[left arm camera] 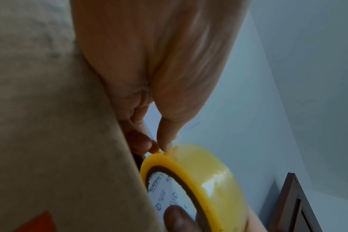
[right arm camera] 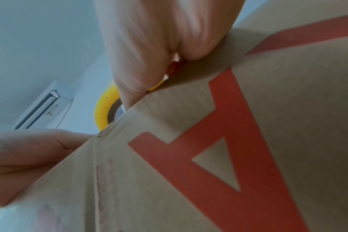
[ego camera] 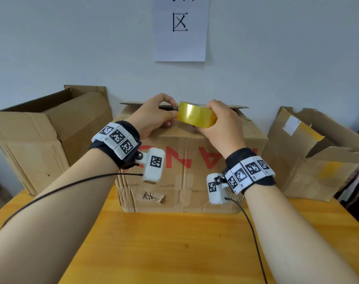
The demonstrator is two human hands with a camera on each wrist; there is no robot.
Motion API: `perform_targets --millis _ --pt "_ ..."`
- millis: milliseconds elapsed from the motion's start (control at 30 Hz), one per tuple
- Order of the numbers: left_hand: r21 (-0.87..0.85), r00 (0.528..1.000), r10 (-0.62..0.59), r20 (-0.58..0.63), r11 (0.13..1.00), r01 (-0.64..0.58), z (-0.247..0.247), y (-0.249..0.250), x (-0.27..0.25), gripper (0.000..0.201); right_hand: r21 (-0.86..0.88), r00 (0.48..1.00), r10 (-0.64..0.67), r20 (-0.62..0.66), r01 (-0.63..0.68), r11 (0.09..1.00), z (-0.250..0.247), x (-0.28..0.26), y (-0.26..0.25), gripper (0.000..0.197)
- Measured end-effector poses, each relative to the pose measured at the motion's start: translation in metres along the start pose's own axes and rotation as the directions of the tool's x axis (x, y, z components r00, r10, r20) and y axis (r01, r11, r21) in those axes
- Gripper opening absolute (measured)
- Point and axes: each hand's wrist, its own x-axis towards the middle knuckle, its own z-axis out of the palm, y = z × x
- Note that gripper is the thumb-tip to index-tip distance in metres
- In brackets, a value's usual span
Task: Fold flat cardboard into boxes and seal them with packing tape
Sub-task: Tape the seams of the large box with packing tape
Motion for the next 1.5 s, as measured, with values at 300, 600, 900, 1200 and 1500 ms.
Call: perform_targets --millis 300,600,900,1200,1500 --pt "-0.102 0.998 -0.025 0.055 0.994 0.031 -0.003 0.004 -0.002 0.017 0.037 1.000 0.010 -0.015 -0.009 0.999 0.001 0.001 0.001 0.033" --pt "0.007 0.999 -0.047 -0.013 0.999 0.047 -0.010 0.020 -0.011 0.021 0.089 0.999 0.039 -0.030 -0.036 0.995 -0.009 0.000 -0.002 0.032" --pt "0.069 0.998 -0.023 0.055 0.997 0.019 -0.013 0.030 -0.015 0.017 0.118 0.999 0.025 -0.031 -0.022 0.993 -0.022 -0.004 -0.006 0.030" --pt "0.098 0.999 0.008 0.050 0.995 -0.012 -0.008 0.035 -0.016 0.016 0.090 0.998 -0.022 -0.058 0.027 0.996 -0.034 -0.007 -0.009 0.032" --pt "0.091 0.999 0.030 0.020 0.995 -0.032 -0.005 0.047 -0.021 0.019 0.070 0.997 -0.021 -0.077 0.027 0.997 -0.034 -0.006 -0.012 0.029"
